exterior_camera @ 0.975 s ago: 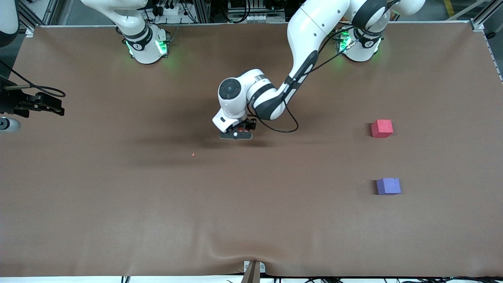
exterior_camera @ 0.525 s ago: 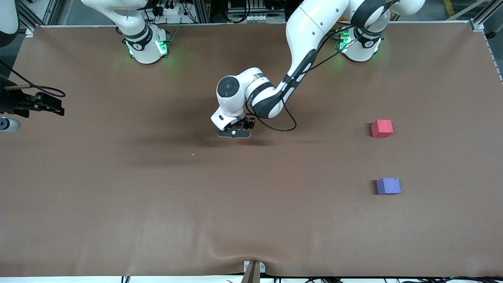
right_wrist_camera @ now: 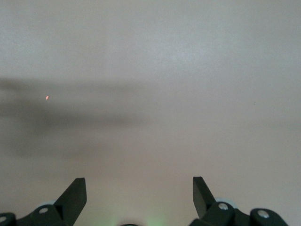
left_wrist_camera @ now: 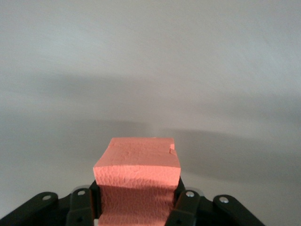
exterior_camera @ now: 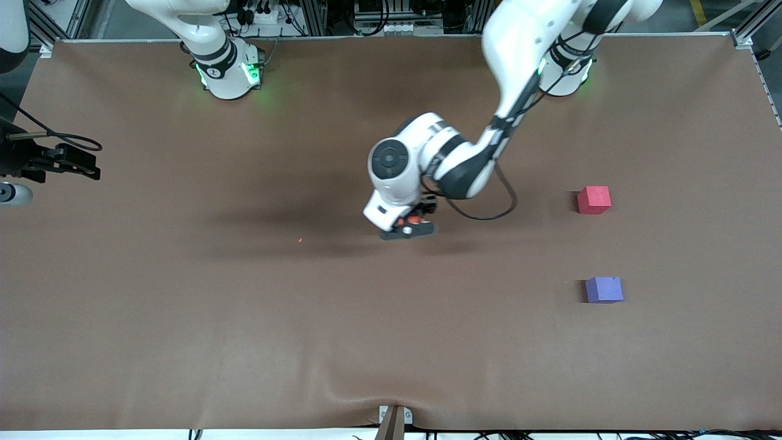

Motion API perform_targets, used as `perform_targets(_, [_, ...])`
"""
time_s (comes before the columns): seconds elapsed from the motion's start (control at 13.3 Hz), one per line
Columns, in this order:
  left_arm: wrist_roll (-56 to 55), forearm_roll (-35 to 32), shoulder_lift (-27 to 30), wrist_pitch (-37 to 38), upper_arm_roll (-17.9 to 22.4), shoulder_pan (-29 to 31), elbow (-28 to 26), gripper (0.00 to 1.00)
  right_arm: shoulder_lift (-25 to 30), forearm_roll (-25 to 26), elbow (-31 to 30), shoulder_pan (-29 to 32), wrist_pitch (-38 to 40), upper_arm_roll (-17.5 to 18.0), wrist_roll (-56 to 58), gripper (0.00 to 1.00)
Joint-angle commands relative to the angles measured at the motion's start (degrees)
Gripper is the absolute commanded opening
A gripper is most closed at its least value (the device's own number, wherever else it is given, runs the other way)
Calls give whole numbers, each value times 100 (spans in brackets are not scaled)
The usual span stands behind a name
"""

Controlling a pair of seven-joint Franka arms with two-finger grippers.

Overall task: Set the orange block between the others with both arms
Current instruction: 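Carry the orange cube with the left gripper toward the pink cube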

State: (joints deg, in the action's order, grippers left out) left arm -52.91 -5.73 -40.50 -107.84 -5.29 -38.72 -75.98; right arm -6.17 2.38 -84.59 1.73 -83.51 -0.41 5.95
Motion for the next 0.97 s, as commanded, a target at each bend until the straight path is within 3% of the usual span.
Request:
perform_targets(0.0, [158,-147,534,483,-7,574,-172,0,19,-88,48,20,63,15,11,100])
perform_targets(0.3, [1412,-130,1043,781,-42,1821,-207,0,19,-88,56,29,63,15,2,100])
perform_targets(0.67, [3354,-59,1448,984,-77,3579,-680,0,28,-97,56,29,63,15,2,100])
perform_targets(0.9, [3893,-59,1457,941,-86,4143,-1032,0,19,-97,56,20,63,15,11,100])
